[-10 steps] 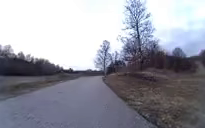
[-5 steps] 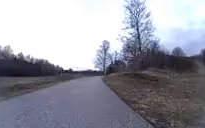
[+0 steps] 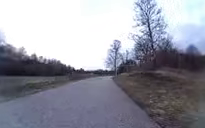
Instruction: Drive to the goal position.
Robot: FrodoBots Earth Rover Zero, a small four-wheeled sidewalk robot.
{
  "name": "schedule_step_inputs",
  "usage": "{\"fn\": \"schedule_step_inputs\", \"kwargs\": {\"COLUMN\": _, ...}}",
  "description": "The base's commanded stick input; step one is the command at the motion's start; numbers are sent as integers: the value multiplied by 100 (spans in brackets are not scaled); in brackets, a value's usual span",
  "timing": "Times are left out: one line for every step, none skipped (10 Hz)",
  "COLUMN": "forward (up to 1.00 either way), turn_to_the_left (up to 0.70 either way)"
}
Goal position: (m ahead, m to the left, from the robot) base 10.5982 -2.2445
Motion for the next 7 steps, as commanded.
{"fn": "schedule_step_inputs", "kwargs": {"forward": 50, "turn_to_the_left": 26}}
{"fn": "schedule_step_inputs", "kwargs": {"forward": 50, "turn_to_the_left": 10}}
{"fn": "schedule_step_inputs", "kwargs": {"forward": 50, "turn_to_the_left": 0}}
{"fn": "schedule_step_inputs", "kwargs": {"forward": 50, "turn_to_the_left": 0}}
{"fn": "schedule_step_inputs", "kwargs": {"forward": 50, "turn_to_the_left": 0}}
{"fn": "schedule_step_inputs", "kwargs": {"forward": 50, "turn_to_the_left": 0}}
{"fn": "schedule_step_inputs", "kwargs": {"forward": 50, "turn_to_the_left": 0}}
